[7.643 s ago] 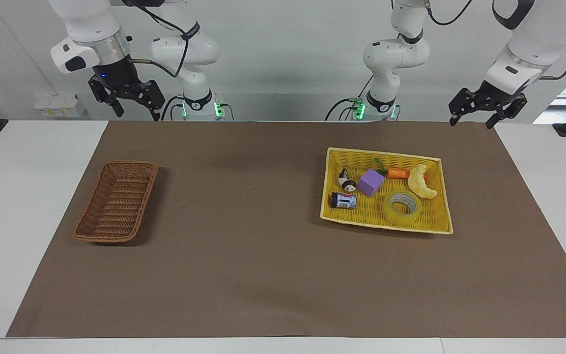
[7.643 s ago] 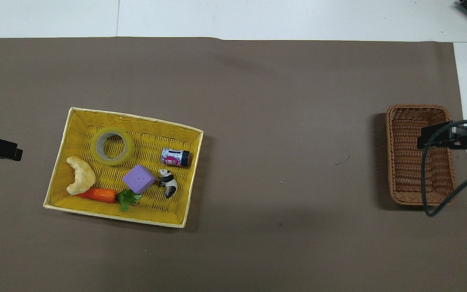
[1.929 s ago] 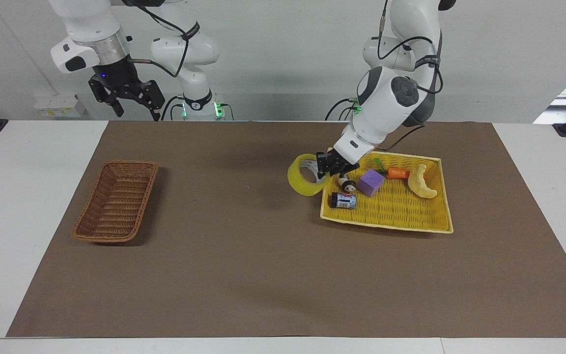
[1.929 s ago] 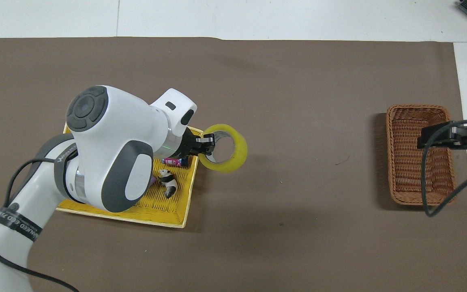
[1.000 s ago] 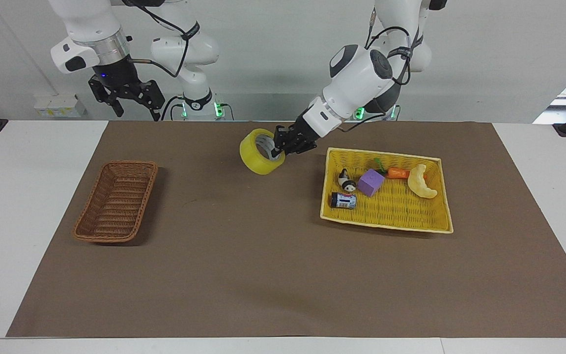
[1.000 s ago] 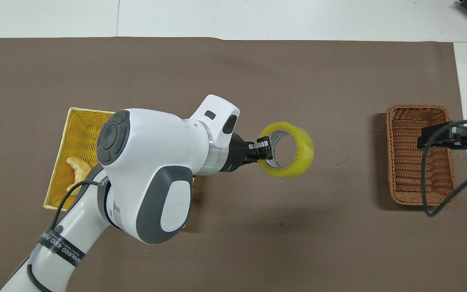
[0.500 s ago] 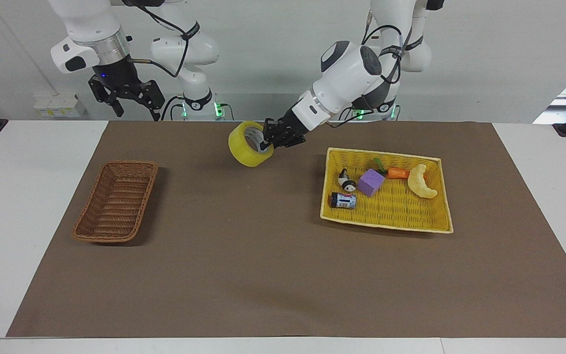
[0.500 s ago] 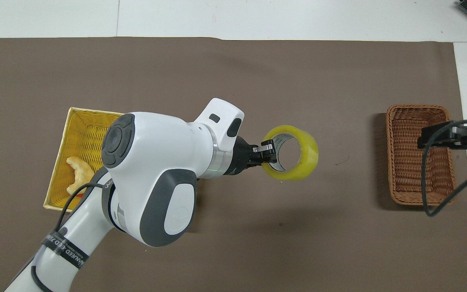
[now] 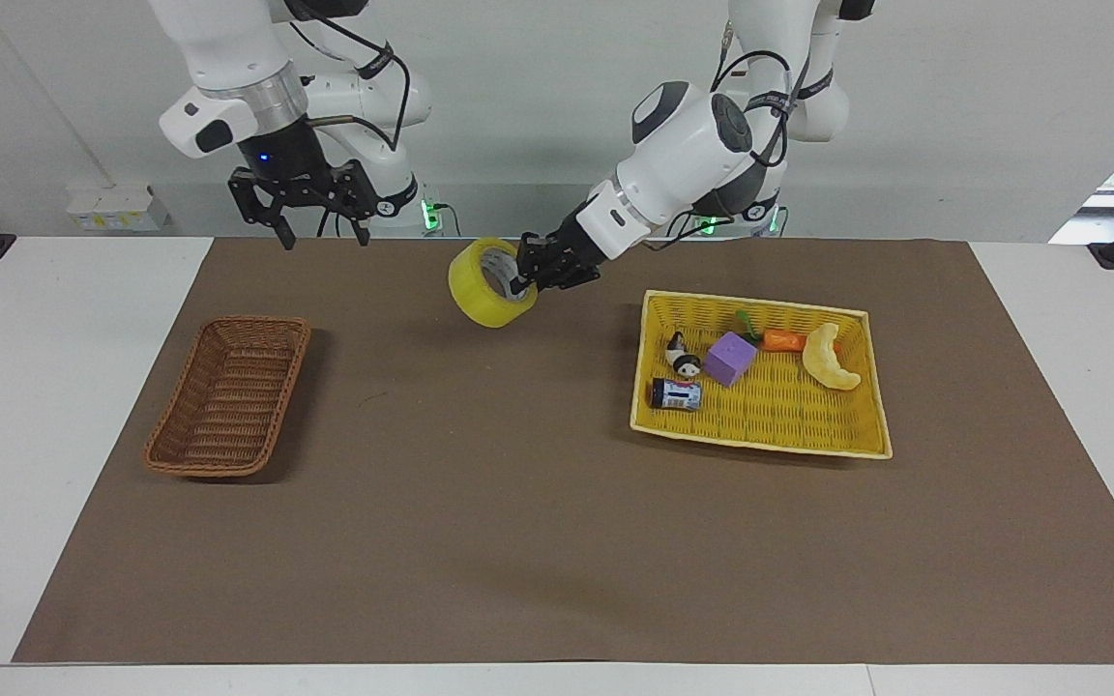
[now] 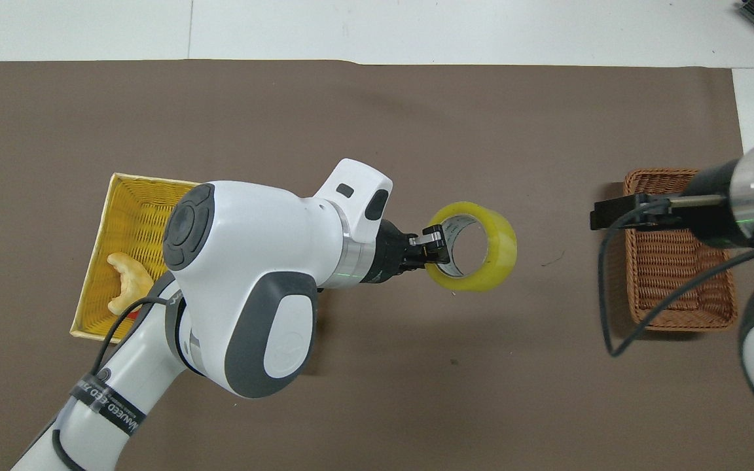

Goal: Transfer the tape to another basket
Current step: 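Hold the tape with the left gripper while the right gripper reaches it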

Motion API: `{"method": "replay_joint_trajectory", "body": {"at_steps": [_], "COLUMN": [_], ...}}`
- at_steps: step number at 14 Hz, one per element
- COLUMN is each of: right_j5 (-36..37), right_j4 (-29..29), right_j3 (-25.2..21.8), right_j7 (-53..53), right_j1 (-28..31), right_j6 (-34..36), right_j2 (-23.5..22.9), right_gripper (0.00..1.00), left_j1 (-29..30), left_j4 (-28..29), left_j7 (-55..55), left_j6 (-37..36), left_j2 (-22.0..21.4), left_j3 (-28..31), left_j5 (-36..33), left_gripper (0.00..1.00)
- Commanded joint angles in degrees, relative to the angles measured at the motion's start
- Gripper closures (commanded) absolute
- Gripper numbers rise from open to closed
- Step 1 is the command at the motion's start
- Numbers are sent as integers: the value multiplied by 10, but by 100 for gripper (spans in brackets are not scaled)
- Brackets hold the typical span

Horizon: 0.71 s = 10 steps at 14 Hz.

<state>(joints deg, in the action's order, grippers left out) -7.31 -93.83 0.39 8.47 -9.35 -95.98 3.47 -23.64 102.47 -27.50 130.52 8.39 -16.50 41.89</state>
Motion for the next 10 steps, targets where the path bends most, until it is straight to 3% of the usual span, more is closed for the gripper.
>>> {"method": "replay_joint_trajectory", "body": {"at_steps": [1, 4, 10], "right_j5": [-64, -126, -210], "right_j4": [-20, -25, -29], "right_j3": [0, 0, 0], "right_j7": [-21, -46, -71], "right_j1": [-14, -15, -13], "right_j6": [-36, -56, -61], "right_j2": [-12, -36, -37], "right_gripper": [0, 0, 0], "left_j1": [-4, -11, -33], "left_j4": [16, 15, 15], "left_j7": [-4, -4, -7], "left_j6": [31, 38, 67], "left_j2": [-16, -17, -8], "left_j3": [1, -5, -10], "left_j5": [33, 33, 32], "left_gripper": [100, 100, 100]}}
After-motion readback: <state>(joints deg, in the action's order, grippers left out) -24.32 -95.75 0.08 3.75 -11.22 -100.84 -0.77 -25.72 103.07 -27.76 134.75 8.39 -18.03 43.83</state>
